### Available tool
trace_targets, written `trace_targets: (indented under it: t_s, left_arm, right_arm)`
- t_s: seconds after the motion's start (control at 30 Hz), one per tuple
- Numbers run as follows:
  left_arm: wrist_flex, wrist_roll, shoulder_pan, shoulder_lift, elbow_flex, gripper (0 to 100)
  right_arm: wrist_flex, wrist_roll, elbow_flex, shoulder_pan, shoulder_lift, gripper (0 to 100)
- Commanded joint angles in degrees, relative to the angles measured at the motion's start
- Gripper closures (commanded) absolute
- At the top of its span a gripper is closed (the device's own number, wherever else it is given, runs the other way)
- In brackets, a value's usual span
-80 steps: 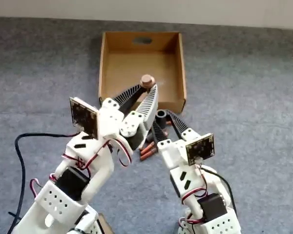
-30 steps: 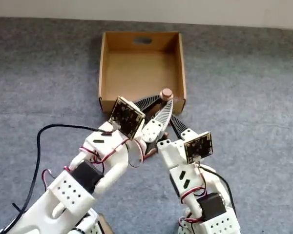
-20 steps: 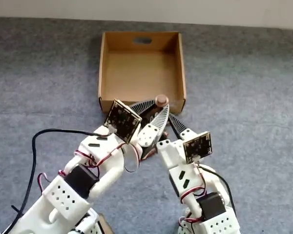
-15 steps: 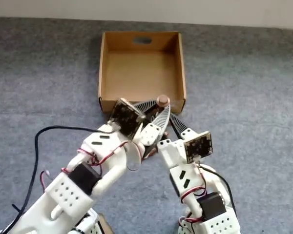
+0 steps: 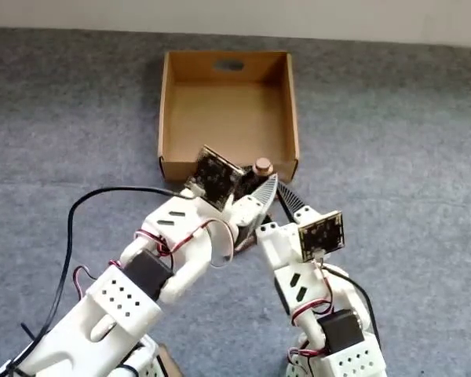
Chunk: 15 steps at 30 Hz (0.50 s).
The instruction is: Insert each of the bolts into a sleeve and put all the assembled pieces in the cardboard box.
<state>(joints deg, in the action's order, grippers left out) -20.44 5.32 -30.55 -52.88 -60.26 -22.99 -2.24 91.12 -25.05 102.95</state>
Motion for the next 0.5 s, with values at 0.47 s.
trace_targets:
  t_s: [0.47]
  left_arm:
    - [-15.6, 0.4, 1.9, -23.0, 1.5, 87]
  right_arm:
    - [1.5, 0.2, -1.3, 0.9, 0.6, 99.2]
